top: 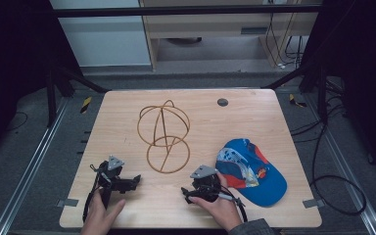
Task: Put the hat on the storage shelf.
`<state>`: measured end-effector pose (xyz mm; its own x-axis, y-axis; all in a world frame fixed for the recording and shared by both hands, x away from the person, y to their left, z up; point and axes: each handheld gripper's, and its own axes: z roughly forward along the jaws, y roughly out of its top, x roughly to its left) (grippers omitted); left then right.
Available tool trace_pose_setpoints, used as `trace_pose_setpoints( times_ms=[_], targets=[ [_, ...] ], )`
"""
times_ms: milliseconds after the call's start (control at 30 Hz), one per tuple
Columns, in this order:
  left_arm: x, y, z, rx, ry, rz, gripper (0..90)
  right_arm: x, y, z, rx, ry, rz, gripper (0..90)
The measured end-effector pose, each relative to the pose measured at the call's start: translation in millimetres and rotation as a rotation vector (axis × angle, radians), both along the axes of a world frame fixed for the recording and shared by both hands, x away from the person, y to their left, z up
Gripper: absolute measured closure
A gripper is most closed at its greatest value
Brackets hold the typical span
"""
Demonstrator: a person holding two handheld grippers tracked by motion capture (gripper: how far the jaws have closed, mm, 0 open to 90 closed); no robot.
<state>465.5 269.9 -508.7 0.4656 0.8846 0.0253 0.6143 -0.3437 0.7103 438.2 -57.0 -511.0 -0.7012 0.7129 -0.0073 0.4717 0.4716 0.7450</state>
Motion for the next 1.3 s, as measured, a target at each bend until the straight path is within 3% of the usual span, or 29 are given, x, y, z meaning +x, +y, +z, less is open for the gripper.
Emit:
trace_pose_setpoints(
  times_ms=[200, 433, 600, 733, 800, 867, 1033, 1100, 1300],
  targets=[
    [-0.3, 0.2, 0.0, -0.006, 0.003, 0.001, 0.0, -2.9, -1.1, 17.1, -0.017, 0.010, 0.008, 14.9],
    [0.1, 0.7, -0.1, -0.004, 0.001, -0.008, 0.0, -8.8, -16.6, 56.9, -0.084, 0.008, 0.048, 12.9],
    [-0.3, 0.4, -0.1, -0.006, 0.001, -0.009, 0.0, -8.4, -45.3, 82.9, -0.148, 0.022, 0.052, 9.6],
    [-0.4, 0.2, -0.1, -0.005, 0.001, -0.008, 0.0, -9.4, -62.4, 98.4, -0.154, 0.004, 0.039, 9.8],
    [-0.4, 0.1, -0.1, -0.004, 0.001, -0.008, 0.0, -7.0, -81.2, 113.6, -0.199, -0.027, 0.011, 10.0],
    [-0.4, 0.1, -0.1, -0.005, 0.001, -0.008, 0.0, -4.4, -93.4, 121.2, -0.204, -0.025, -0.009, 11.0],
    [-0.9, -0.3, -0.3, -0.007, 0.000, -0.004, 0.0, 1.8, -114.2, 127.5, -0.230, -0.002, -0.039, 11.8],
    [-1.4, -0.5, -0.2, -0.007, 0.003, -0.005, 0.0, 5.4, -131.7, 128.7, -0.247, 0.011, -0.078, 12.7],
    [-1.6, -0.7, -0.1, -0.005, 0.004, -0.005, 0.0, 9.3, -153.1, 122.9, -0.273, 0.040, -0.117, 18.7]
  ],
)
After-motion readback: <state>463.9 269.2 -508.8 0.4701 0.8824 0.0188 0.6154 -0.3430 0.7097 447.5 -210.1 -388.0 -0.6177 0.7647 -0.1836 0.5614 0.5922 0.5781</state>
